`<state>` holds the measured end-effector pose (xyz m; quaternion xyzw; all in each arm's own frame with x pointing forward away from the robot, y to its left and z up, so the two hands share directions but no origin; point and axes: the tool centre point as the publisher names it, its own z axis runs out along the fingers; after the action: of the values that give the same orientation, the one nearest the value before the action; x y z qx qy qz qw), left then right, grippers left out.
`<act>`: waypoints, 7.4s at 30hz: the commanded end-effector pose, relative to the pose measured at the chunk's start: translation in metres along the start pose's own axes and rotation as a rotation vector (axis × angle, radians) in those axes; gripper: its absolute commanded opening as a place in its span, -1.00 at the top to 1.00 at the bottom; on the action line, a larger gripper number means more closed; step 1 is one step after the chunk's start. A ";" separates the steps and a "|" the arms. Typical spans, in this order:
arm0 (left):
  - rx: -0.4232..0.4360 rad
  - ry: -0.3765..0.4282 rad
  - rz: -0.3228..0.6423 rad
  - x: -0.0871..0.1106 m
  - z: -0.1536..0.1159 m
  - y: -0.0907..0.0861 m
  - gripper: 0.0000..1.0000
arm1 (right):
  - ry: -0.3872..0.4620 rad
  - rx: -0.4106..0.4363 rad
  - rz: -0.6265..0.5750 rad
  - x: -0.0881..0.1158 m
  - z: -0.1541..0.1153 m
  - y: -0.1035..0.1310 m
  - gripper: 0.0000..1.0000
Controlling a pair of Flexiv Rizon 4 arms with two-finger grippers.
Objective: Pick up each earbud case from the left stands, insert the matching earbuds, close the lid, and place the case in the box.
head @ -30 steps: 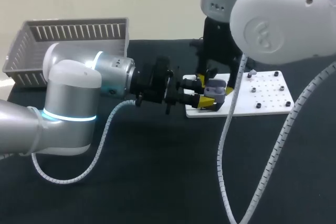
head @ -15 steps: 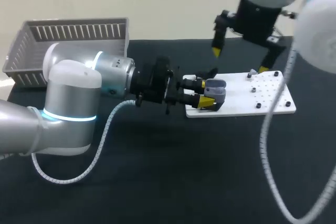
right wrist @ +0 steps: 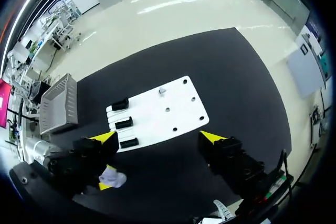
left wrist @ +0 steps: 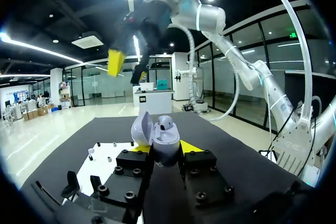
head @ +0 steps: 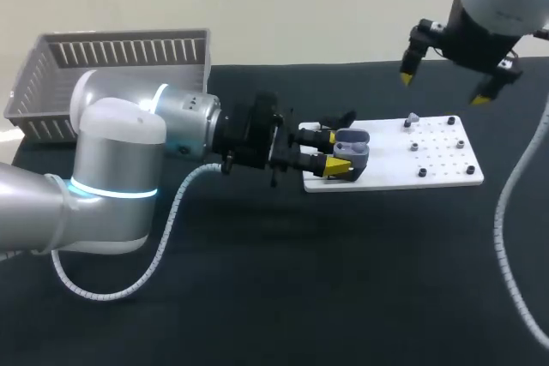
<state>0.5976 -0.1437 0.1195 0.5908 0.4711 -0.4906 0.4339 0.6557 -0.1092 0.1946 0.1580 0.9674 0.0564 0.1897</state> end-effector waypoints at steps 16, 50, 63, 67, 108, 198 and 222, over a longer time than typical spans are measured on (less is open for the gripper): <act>-0.003 0.002 0.000 0.000 0.000 -0.001 1.00 | 0.156 -0.060 -0.123 -0.051 0.092 -0.014 -1.00; -0.003 0.002 0.000 0.000 0.000 -0.001 1.00 | 0.300 -0.126 -0.207 -0.044 0.171 -0.004 -0.20; -0.003 0.002 0.000 0.000 0.000 -0.001 1.00 | 0.323 -0.137 -0.177 -0.046 0.186 -0.010 0.06; -0.003 0.002 0.000 0.000 0.000 -0.001 1.00 | 0.327 -0.140 -0.167 -0.048 0.188 -0.012 0.07; -0.003 0.002 0.000 0.000 0.000 -0.001 1.00 | 0.366 -0.130 -0.148 -0.045 0.193 -0.008 1.00; -0.003 0.002 0.000 0.000 0.000 -0.001 1.00 | 0.300 -0.122 -0.696 0.103 -0.055 0.110 1.00; -0.003 0.002 0.000 0.000 0.000 -0.001 1.00 | 0.340 -0.027 -0.701 0.118 -0.015 0.099 1.00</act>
<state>0.5977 -0.1437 0.1195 0.5908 0.4711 -0.4906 0.4340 0.5741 0.0203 0.1855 -0.1973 0.9792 0.0287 0.0362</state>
